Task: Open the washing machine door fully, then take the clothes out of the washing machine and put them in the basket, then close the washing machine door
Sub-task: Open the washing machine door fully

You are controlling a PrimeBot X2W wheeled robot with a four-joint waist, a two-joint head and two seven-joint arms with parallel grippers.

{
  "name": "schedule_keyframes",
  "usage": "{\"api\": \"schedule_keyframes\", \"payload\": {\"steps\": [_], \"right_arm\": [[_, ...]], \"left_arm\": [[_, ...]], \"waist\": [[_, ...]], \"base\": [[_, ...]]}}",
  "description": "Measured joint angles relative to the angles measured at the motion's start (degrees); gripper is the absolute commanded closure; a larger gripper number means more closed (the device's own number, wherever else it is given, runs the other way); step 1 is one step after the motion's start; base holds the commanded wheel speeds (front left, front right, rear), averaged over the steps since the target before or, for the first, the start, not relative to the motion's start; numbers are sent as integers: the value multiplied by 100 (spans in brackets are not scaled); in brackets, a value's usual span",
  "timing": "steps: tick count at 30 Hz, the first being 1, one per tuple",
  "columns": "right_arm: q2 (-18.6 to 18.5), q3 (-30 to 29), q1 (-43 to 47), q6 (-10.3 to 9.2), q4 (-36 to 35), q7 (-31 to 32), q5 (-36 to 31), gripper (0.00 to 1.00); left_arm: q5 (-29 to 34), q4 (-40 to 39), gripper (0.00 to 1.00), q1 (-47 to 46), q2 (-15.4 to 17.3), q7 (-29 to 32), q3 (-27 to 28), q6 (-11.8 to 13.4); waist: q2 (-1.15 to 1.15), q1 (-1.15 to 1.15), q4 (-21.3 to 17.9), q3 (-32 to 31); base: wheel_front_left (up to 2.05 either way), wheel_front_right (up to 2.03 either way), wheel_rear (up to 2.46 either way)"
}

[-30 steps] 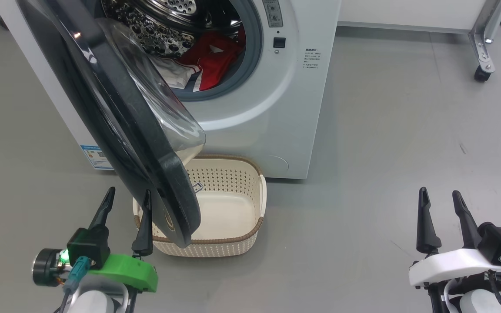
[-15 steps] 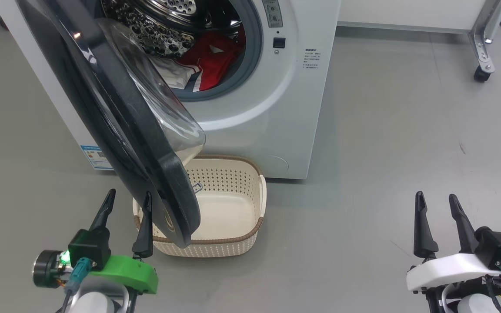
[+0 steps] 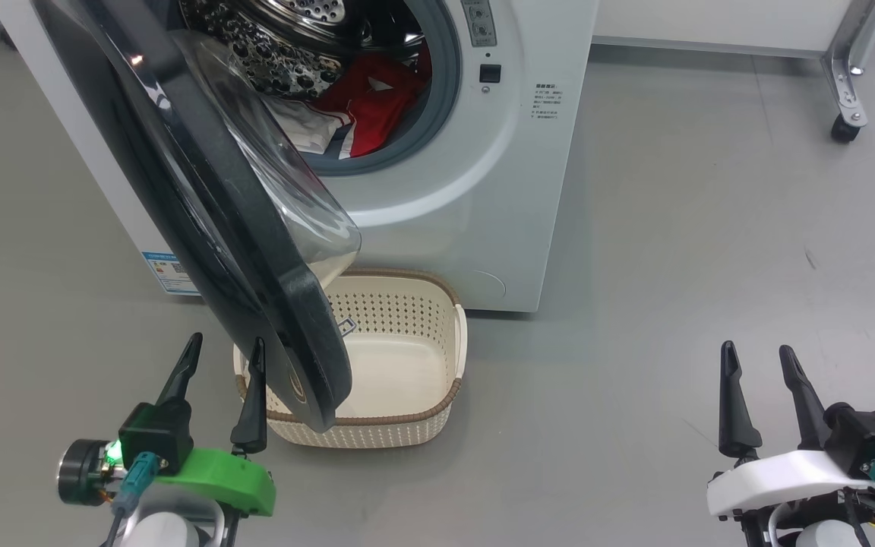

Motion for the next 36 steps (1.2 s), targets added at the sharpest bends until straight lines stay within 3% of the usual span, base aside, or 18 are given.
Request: {"api": "schedule_keyframes", "payload": {"steps": [5, 6, 7, 8, 19, 36], "right_arm": [[20, -19, 1, 18, 3, 0, -55, 0], [25, -30, 2, 45, 5, 0, -58, 0], [33, -35, 2, 46, 5, 0, -68, 0], [41, -42, 3, 51, 5, 0, -78, 0], [123, -114, 9, 100, 7, 0, -125, 0], [253, -190, 9, 203, 42, 0, -210, 0]], "left_arm": [[1, 7, 0, 2, -1, 0, 13, -1], [5, 14, 59, 3, -2, 0, 13, -8], [7, 16, 94, 3, -3, 0, 12, -9], [8, 16, 100, 4, -3, 0, 12, -21], [8, -31, 100, 5, -13, 0, 71, -57], [-8, -923, 100, -376, 3, -1, 645, -55]], "waist": [[0, 0, 3, -1], [0, 0, 3, -3], [0, 0, 3, -4], [0, 0, 2, -5], [0, 0, 9, 14], [0, 0, 6, -20]], "base": [[0, 0, 0], [0, 0, 0], [0, 0, 0], [0, 0, 0], [0, 0, 0], [0, 0, 0]]}}
